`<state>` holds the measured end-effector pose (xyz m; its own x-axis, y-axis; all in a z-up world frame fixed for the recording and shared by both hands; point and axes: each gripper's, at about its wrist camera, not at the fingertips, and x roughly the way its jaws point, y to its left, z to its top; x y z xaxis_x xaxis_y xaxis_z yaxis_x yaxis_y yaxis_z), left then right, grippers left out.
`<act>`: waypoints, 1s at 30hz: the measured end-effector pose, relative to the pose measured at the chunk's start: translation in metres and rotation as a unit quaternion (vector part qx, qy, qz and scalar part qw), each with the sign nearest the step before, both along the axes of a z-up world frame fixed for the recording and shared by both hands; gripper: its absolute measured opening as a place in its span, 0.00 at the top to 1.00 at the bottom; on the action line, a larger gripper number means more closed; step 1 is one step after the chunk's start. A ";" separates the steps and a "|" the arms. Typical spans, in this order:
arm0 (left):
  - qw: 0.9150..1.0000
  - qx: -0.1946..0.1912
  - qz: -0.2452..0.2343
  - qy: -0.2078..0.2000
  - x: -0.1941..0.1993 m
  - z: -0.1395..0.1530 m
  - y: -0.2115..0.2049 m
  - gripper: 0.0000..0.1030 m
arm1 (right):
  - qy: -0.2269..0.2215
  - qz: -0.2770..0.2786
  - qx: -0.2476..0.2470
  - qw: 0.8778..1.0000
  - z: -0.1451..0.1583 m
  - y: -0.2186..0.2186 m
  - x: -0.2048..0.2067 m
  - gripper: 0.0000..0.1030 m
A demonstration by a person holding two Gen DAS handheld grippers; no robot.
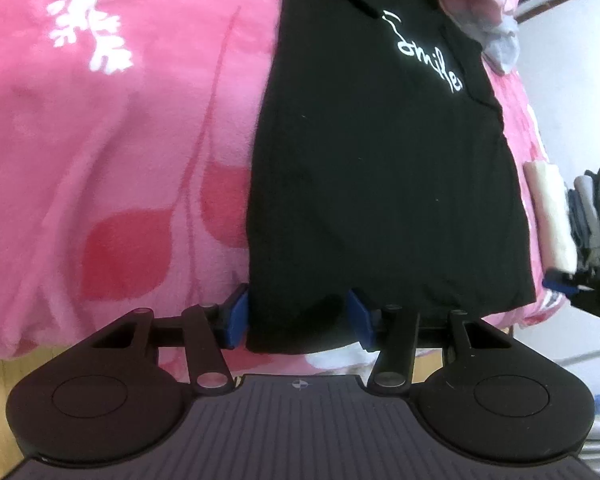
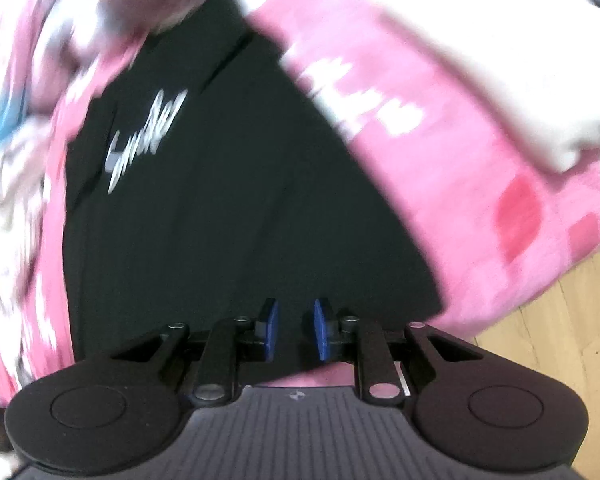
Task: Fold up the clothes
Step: 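Grasp the T-shirt hem with the left gripper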
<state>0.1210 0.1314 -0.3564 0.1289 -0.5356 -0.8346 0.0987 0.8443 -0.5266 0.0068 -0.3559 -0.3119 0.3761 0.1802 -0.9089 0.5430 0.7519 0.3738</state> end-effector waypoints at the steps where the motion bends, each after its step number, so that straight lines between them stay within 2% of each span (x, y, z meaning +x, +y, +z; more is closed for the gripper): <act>1: 1.000 -0.003 -0.001 0.004 0.002 -0.001 0.000 0.53 | -0.007 -0.019 0.000 1.000 -0.001 -0.013 0.001 0.80; 5: 1.000 0.000 -0.005 0.010 0.005 0.001 0.001 0.57 | -0.010 -0.075 0.024 0.997 -0.021 -0.059 0.005 0.80; 8: 1.000 0.011 -0.010 0.006 0.005 0.003 -0.002 0.61 | -0.009 -0.084 0.044 0.996 -0.038 -0.073 0.011 0.80; 12: 1.000 0.028 -0.004 0.005 0.004 0.003 -0.004 0.66 | 0.002 -0.095 0.043 0.995 -0.056 -0.079 0.006 0.78; 15: 0.999 0.032 0.001 0.005 0.002 0.002 -0.003 0.66 | -0.004 -0.113 0.085 0.990 -0.065 -0.085 -0.010 0.78; 18: 0.999 0.037 0.003 0.003 0.000 0.003 -0.003 0.66 | -0.003 -0.140 0.155 0.978 -0.074 -0.091 -0.028 0.76; 23: 0.999 0.043 0.007 0.001 -0.002 0.004 -0.003 0.66 | 0.003 -0.161 0.226 0.961 -0.083 -0.096 -0.042 0.76; 26: 0.999 0.047 0.006 -0.001 -0.003 0.005 -0.004 0.66 | 0.003 -0.158 0.239 0.958 -0.085 -0.096 -0.043 0.76; 30: 0.999 0.049 0.006 -0.002 -0.002 0.005 -0.005 0.66 | -0.014 -0.164 0.195 0.967 -0.074 -0.103 -0.039 0.76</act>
<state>0.1186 0.1261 -0.3516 0.1376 -0.4504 -0.8821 0.0910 0.8926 -0.4416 -0.0322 -0.4590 -0.3860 0.4945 0.3734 -0.7849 0.7141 0.3403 0.6118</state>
